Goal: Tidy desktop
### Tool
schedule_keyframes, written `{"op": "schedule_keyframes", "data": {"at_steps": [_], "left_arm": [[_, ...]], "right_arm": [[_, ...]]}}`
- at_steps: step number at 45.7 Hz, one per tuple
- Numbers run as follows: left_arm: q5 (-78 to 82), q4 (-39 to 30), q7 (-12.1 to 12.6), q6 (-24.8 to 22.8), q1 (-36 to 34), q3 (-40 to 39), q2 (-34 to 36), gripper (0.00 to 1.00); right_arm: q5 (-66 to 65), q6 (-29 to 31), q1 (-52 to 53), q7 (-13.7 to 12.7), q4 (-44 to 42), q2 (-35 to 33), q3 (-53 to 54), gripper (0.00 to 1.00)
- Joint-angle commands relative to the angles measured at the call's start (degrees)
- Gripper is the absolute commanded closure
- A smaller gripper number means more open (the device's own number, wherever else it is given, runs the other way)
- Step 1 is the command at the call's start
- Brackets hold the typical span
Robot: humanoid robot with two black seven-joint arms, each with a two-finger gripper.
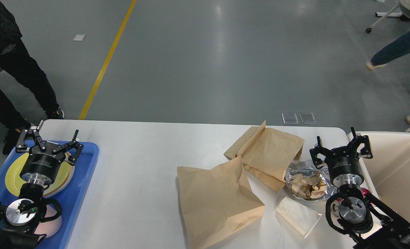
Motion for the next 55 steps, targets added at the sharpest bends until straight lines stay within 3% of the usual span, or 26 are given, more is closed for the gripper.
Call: {"op": "schedule_keyframes", "data": {"at_steps": [1, 5, 12, 19, 55], "left_arm": [[0.7, 4.7, 0.5, -4.3, -2.2, 0.5, 0.1, 0.04], [0.7, 6.8, 0.3, -7.4, -2.5, 1.6, 0.2, 0.04], [0.8, 6.0, -3.5, -10.6, -1.5, 3.2, -2.0, 0.03], [0.2, 5.4, -4.4, -11.0, -1.6, 5.2, -2.1, 0.03], [-0.1, 5.1, -3.7, -11.0, -1.5, 5.6, -1.9, 0.03]], "right_arm": [[0.0, 0.0, 0.0, 0.0, 0.1, 0.0, 0.0, 0.00], [0.0, 0.0, 0.0, 0.0, 0.1, 0.0, 0.0, 0.00], [0.0, 0.0, 0.0, 0.0, 0.1, 0.0, 0.0, 0.00], [0.0, 0.0, 0.0, 0.0, 0.1, 0.0, 0.0, 0.00], [0.0, 0.0, 0.0, 0.0, 0.1, 0.0, 0.0, 0.00]]}}
